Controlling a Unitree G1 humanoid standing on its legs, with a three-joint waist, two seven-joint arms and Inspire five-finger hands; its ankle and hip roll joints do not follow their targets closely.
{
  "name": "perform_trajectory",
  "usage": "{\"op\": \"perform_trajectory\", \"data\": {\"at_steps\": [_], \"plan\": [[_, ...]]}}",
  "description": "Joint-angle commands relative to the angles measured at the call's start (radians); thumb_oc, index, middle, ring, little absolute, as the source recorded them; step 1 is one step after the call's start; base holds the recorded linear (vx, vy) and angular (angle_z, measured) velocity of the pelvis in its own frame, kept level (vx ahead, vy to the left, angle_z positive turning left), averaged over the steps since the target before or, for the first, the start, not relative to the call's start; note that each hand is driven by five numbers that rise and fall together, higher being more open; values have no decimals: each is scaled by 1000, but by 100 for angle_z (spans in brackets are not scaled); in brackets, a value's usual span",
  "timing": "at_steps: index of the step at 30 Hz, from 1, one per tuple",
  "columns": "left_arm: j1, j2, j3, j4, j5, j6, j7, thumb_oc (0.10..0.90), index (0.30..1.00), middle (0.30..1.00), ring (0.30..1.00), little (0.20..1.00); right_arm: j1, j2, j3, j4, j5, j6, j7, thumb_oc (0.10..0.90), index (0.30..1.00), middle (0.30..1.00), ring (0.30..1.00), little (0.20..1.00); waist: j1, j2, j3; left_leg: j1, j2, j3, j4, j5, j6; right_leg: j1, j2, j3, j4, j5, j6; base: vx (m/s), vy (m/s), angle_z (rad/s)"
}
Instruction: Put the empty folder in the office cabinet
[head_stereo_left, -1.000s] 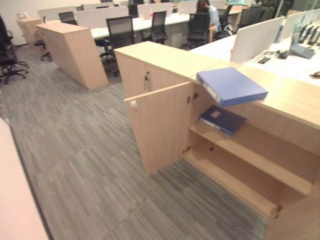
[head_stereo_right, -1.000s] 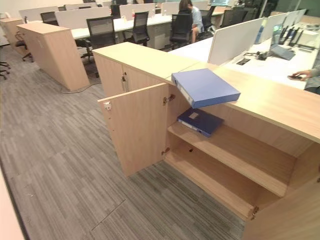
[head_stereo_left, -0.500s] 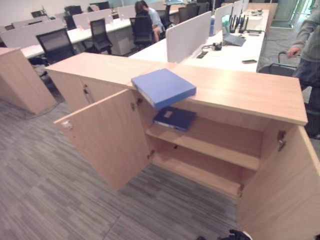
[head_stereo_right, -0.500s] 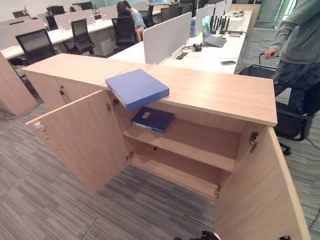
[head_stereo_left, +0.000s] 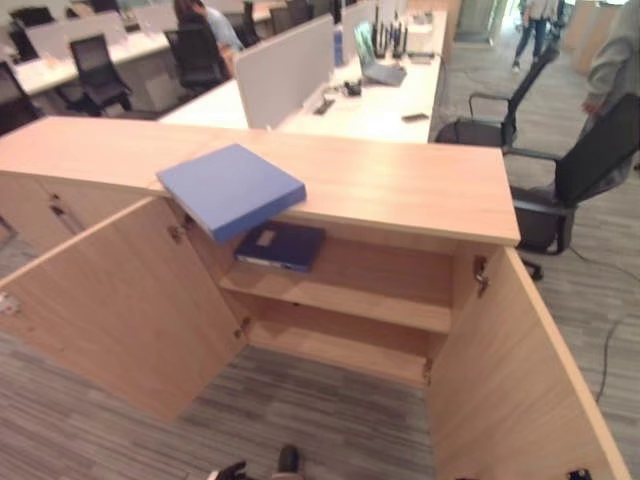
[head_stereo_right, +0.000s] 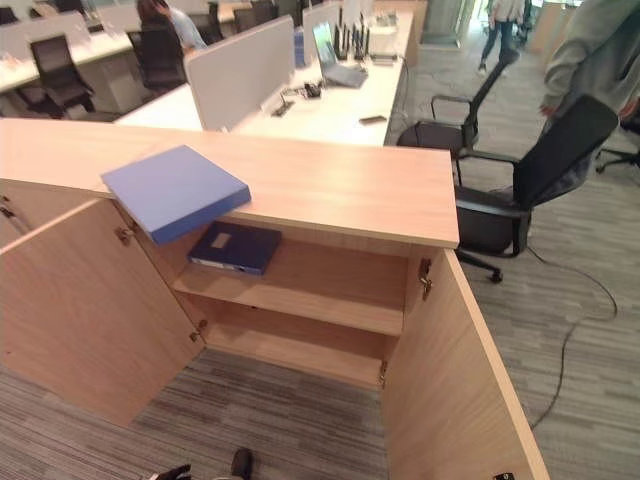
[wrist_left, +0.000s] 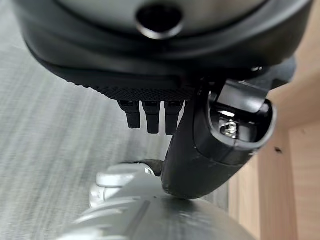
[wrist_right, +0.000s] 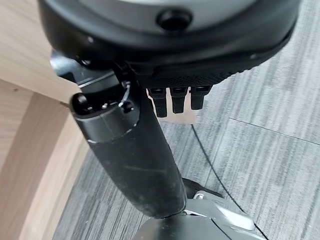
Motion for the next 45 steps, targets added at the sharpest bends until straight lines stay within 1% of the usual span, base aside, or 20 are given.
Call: {"op": "perform_trajectory", "data": {"at_steps": [1,7,10,11,12,13,15,18,19,21,26,27,28,29,31,33,35,38,42,45], "plan": [[-38,-44,-20,-81,-21,-68,-9,800,900,900,900,900,-11,-59,-43,-13,-5,-8,-21,800,900,900,900,900,18,17,-10,54,13,-5,9,-26,20,26,-145,-2,16,-98,139,171,241,-35],[-44,-42,-42,-90,-9,-70,-24,800,900,900,900,900,8,-59,-69,23,-23,2,-10,800,900,900,900,900,6,33,-44,110,-34,22,-37,-55,27,17,-210,-2,7,-65,189,117,269,-11],[-46,-27,-58,-174,2,-68,-31,800,900,900,900,900,25,-55,-98,19,-27,12,-7,800,900,900,900,900,-6,17,-46,85,-92,107,26,-121,53,10,-305,-38,14,-19,240,69,386,-5],[-46,-27,-58,-174,2,-67,-31,800,900,900,900,900,26,-55,-98,19,-27,12,-7,800,900,900,900,900,-6,17,-46,84,-93,108,28,-123,54,10,-306,-38,14,-18,240,66,369,28],[-46,-17,-64,-205,21,-63,-36,800,900,900,900,900,23,-58,-107,9,-32,15,-2,800,900,900,900,900,-10,19,-49,81,-129,145,44,-148,80,-12,-355,-59,39,14,258,40,246,28],[-46,-17,-64,-206,21,-62,-36,800,900,900,900,900,23,-58,-107,9,-32,15,-2,800,900,900,900,900,-10,19,-50,79,-129,145,45,-148,81,-14,-356,-58,40,14,259,38,471,21],[-42,7,-66,-250,45,-46,-49,800,900,900,900,900,-3,-62,-104,-8,-37,21,2,800,900,900,900,900,4,48,-46,91,-139,211,25,-152,113,-81,-408,-166,159,26,235,-10,391,-10],[-40,21,-66,-264,47,-37,-53,800,900,900,900,900,-14,-58,-92,-18,-31,20,0,800,900,900,900,900,-10,59,-41,105,-153,215,7,-144,127,-103,-366,-158,245,-6,211,65,232,-44],[-29,28,-59,-292,37,-39,-53,800,900,900,900,900,-12,-46,-77,-38,-12,11,-9,800,900,900,900,900,-24,54,-40,138,-184,211,-37,-125,136,-113,-242,-94,226,-71,184,107,151,-35],[-20,35,-56,-341,29,-37,-63,800,900,900,900,900,-9,-33,-61,-47,3,8,-9,800,900,900,900,900,-35,45,-35,148,-201,195,-57,-115,140,-135,-152,-42,184,-87,167,76,103,7],[1,29,-43,-375,42,-28,-70,800,900,900,900,900,3,-17,-45,-59,-12,7,-9,800,900,900,900,900,-31,24,-32,147,-206,201,-34,-126,135,-76,-132,-53,73,-69,159,9,-50,51],[0,31,-44,-386,38,-22,-72,800,900,900,900,900,3,-18,-47,-61,-8,7,-9,800,900,900,900,900,-32,15,-20,113,-204,195,49,-148,129,-78,-136,-44,77,-68,153,-193,-69,15],[0,35,-39,-424,19,-15,-74,800,900,900,900,900,-4,-29,-37,-75,-1,11,-10,800,900,900,900,900,-23,-3,30,1,-209,179,265,-189,97,-93,-146,-27,107,-73,136,-227,-38,8],[0,34,-36,-435,14,-18,-70,800,900,900,900,900,-11,-36,-35,-75,-3,13,-10,800,900,900,900,900,-19,-9,34,-26,-206,162,311,-200,90,-101,-155,-24,111,-71,132,-174,24,-11],[24,30,-21,-486,3,-23,-62,800,900,900,900,900,-20,-45,-51,-72,4,16,-16,800,900,900,900,900,-18,-18,16,15,-99,149,248,-201,97,-95,-176,-21,92,-74,150,79,107,-27],[46,39,-10,-525,4,-21,-61,800,900,900,900,900,-10,-49,-71,-69,18,12,-16,800,900,900,900,900,-9,-8,-5,51,-45,116,113,-134,85,-80,-174,-12,65,-73,165,156,131,-6],[56,42,-18,-585,45,-24,-68,800,900,900,900,900,4,-55,-100,-53,12,14,-15,800,900,900,900,900,-22,29,-40,123,-4,148,-66,-71,41,-48,-182,-36,7,-63,189,166,270,0],[95,70,12,-703,74,-34,-79,800,900,900,900,900,20,-49,-129,-24,5,20,-9,800,900,900,900,900,-21,49,-71,151,-39,145,-71,-109,32,-33,-210,-47,-31,-26,210,117,263,19],[205,162,207,-1103,236,-105,13,800,900,900,900,900,12,10,-133,-37,26,12,-10,800,900,900,900,900,13,27,-64,167,-66,177,-71,-136,43,-27,-239,-39,-48,6,228,22,85,-4],[186,184,254,-1170,338,-162,166,800,900,900,900,900,9,44,-93,-32,28,-2,-16,800,900,900,900,900,23,7,-65,180,-67,185,-71,-144,42,-13,-242,-39,-59,11,232,30,-11,3]]}}
